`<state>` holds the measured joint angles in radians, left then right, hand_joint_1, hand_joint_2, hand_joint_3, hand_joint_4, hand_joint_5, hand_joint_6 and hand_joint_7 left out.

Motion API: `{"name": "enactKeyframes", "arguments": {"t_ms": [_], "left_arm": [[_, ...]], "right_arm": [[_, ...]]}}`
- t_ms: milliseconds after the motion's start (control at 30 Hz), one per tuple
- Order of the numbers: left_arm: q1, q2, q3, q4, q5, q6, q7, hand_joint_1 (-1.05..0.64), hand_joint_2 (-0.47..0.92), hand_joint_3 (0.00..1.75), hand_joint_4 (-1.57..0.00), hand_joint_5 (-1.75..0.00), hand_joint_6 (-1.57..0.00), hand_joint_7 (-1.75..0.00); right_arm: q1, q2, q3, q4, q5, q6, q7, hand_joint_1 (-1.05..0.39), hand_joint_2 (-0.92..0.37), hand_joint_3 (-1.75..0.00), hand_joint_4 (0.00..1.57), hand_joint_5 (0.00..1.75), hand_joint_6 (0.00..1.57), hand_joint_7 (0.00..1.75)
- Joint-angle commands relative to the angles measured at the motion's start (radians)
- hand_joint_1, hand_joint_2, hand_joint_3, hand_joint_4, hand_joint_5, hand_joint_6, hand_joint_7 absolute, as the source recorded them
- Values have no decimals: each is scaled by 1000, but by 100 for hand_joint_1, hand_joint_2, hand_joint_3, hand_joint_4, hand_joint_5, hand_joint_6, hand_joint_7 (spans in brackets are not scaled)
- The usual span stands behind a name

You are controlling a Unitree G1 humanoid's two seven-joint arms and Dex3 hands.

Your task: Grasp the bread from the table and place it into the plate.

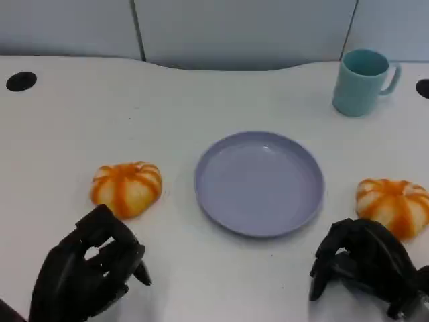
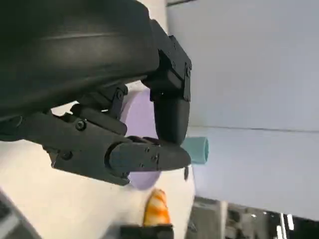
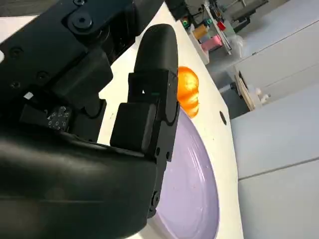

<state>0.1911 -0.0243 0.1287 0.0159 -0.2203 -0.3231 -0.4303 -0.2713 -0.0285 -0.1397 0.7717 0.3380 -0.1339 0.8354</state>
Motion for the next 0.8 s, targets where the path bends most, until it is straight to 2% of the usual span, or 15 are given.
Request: {"name": "enactKeyframes", "arguments": {"t_ms": [33,67,167,200,267,500,533,567,600,700,800], "left_arm": [[-23,46,2,-45,237,-186,144,-44,92,16,-47,-171,-47,-132],[-28,53,4,-55,311,-208,192,-42,92,14,-44,-169,-48,-125],[-44,90,6,-81,549,-248,331,-43,92,5,-42,-118,-53,-58],[-46,99,3,-82,585,-253,357,-44,92,4,-42,-112,-54,-48],[-46,109,-7,-79,612,-255,391,-44,92,3,-42,-106,-56,-40],[-44,137,-37,-76,620,-247,442,-44,92,3,-42,-104,-57,-35],[-94,210,-45,-96,778,-182,430,-44,92,3,-42,-104,-58,-35],[-132,265,-52,-111,899,-132,422,-57,91,2,-20,-71,-40,-19],[-161,307,-62,-123,989,-85,406,-61,91,1,-14,-54,-34,-10],[-199,360,-101,-137,1090,8,364,-67,90,0,-2,-32,-23,-1],[-232,401,-150,-145,1163,96,328,-73,89,0,0,-19,-18,-1]], "right_arm": [[0,4,2,7,-4,-6,-8,-105,-55,0,157,57,157,33],[-1,5,3,7,-5,-5,-9,-105,-54,0,157,57,157,33],[-4,7,4,10,-6,-4,-12,-105,-54,0,157,57,157,33],[-4,8,4,11,-7,-5,-13,-105,-54,0,157,57,157,33],[-5,8,4,12,-7,-5,-13,-105,-54,0,157,57,157,33],[-5,8,4,13,-6,-7,-13,-105,-54,0,157,58,157,33],[-5,10,6,11,-6,-2,-12,-105,-54,0,157,58,157,33],[-5,11,6,10,-5,1,-12,-105,-53,0,157,57,157,33],[-5,12,7,9,-5,1,-11,-105,-53,0,157,57,157,33],[-6,14,8,16,-4,-10,-4,-105,-53,0,157,57,157,33],[-8,14,7,18,1,-5,0,-105,-53,0,157,56,157,33]]}}
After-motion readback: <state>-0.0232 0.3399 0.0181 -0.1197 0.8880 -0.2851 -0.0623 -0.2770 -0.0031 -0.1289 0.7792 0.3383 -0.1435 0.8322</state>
